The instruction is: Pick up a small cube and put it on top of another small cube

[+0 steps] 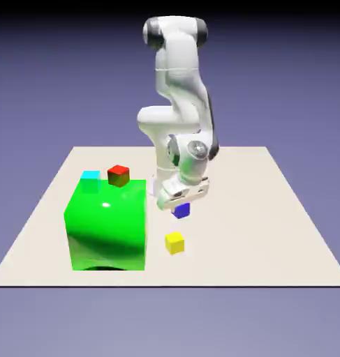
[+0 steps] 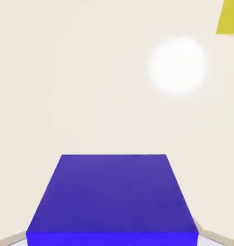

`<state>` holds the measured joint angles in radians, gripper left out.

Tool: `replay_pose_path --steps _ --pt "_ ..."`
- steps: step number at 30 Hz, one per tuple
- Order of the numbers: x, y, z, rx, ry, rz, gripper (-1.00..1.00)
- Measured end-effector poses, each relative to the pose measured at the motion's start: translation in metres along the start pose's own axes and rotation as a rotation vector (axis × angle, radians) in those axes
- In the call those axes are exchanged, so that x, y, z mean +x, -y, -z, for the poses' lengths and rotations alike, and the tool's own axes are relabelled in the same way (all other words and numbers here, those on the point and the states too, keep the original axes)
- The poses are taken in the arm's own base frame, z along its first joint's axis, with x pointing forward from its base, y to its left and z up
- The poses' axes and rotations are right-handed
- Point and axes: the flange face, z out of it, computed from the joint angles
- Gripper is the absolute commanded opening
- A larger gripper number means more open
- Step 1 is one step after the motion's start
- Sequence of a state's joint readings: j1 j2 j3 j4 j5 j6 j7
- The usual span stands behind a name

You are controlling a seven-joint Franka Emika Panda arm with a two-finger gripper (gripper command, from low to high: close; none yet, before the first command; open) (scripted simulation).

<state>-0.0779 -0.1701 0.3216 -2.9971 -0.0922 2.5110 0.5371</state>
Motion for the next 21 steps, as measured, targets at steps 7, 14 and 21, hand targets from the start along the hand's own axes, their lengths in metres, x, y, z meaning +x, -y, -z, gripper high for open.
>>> replay_pose_path --steps 7,14,21 --pt "0.065 -0.006 0.12 -0.05 -0.177 0.237 -1.0" --pt "0.082 -0.102 0.202 -0.085 -0.143 0.191 -1.0" --pt "0.062 -0.224 0.259 -0.059 -0.065 0.125 -1.0"
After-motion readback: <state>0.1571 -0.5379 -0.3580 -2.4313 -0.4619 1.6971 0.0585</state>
